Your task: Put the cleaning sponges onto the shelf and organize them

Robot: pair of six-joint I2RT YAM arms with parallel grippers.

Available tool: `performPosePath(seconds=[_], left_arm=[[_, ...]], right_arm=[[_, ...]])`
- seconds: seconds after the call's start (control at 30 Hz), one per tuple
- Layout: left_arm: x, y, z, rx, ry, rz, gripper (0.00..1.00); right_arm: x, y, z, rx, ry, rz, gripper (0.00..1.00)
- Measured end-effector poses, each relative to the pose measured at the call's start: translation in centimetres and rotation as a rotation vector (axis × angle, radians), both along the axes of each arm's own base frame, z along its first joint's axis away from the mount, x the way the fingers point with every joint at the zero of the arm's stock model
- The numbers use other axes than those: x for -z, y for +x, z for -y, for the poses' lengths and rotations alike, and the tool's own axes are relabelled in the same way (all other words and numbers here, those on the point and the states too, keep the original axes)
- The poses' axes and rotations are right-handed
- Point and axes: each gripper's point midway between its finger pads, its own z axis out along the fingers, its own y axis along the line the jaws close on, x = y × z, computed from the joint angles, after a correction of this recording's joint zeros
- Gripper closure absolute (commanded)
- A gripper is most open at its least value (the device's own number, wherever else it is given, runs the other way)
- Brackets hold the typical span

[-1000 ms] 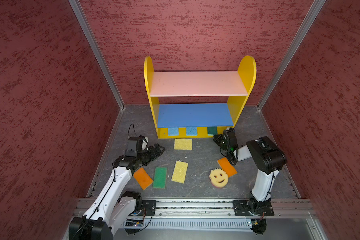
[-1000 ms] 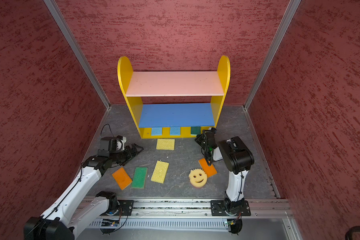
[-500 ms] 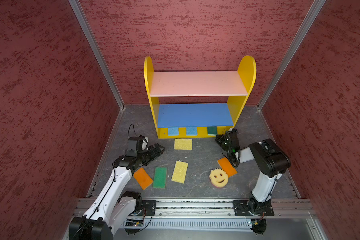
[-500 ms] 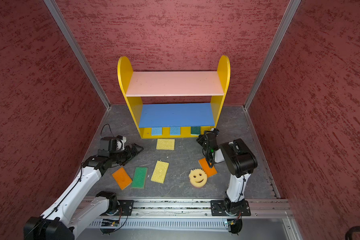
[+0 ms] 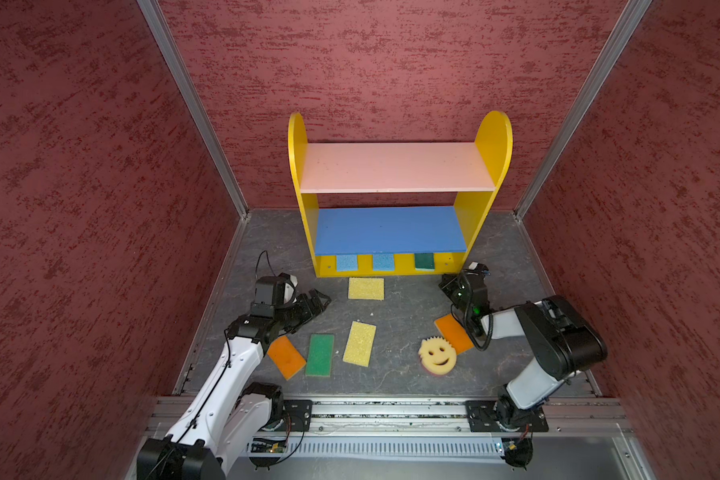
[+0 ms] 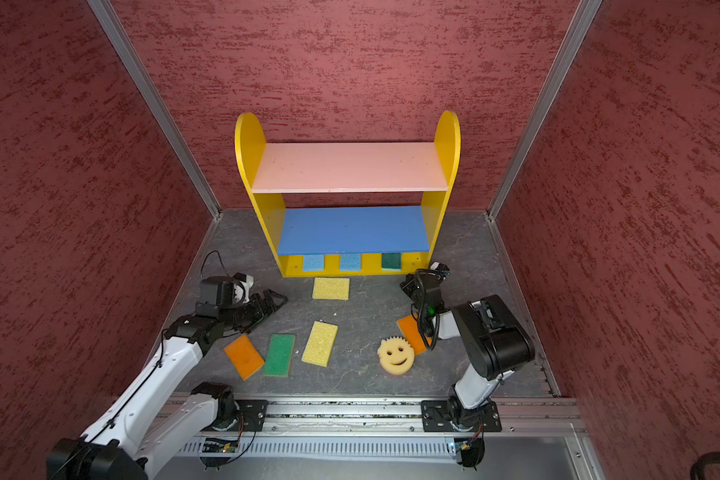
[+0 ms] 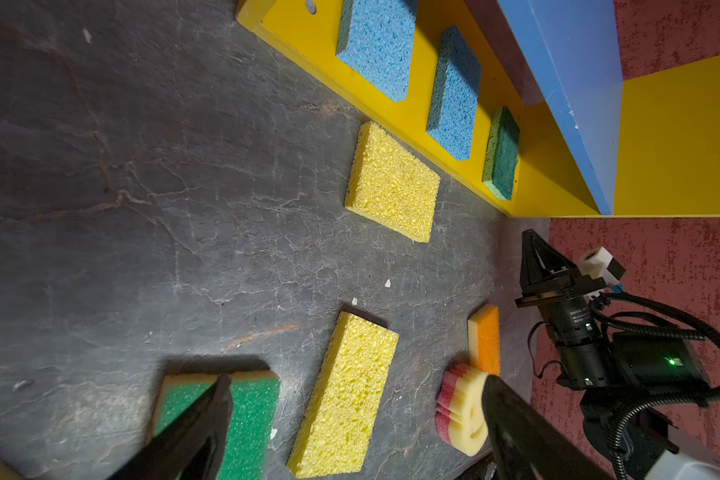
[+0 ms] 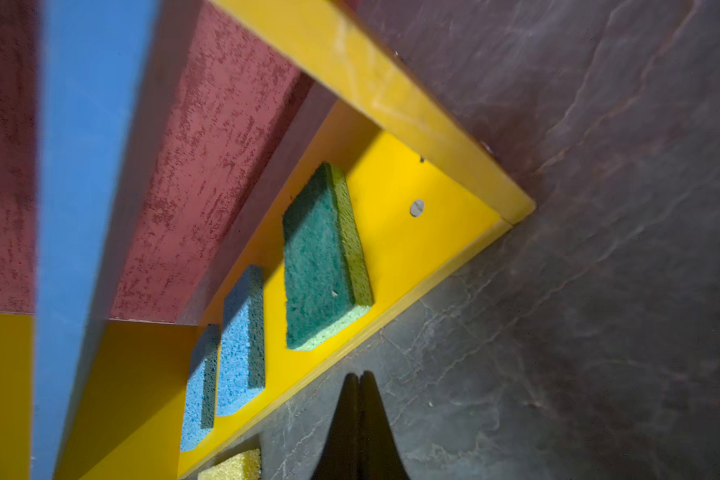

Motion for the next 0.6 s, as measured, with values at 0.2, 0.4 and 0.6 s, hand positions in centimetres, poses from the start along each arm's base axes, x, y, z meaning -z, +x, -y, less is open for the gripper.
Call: performPosePath(seconds=[0.2,0.4,0.6], left_arm=[[-0.3,-0.1,0.0,0.002,-0.003,0.012,0.06],[-0.3,-0.1,0.0,0.002,-0.003,0.012,0.06],[0.3,-0.3,0.0,0.003,-0.002,-0.001,0.06]], right_arm=[[3.4,0.2,-0.9,-0.005,0.078,-0.042,1.0],[2.3,2.3,-2.0,-0.019,0.162,0.046,1.0],[1.8,3.4,-2.4,-0.012,0.204,0.084,1.0]])
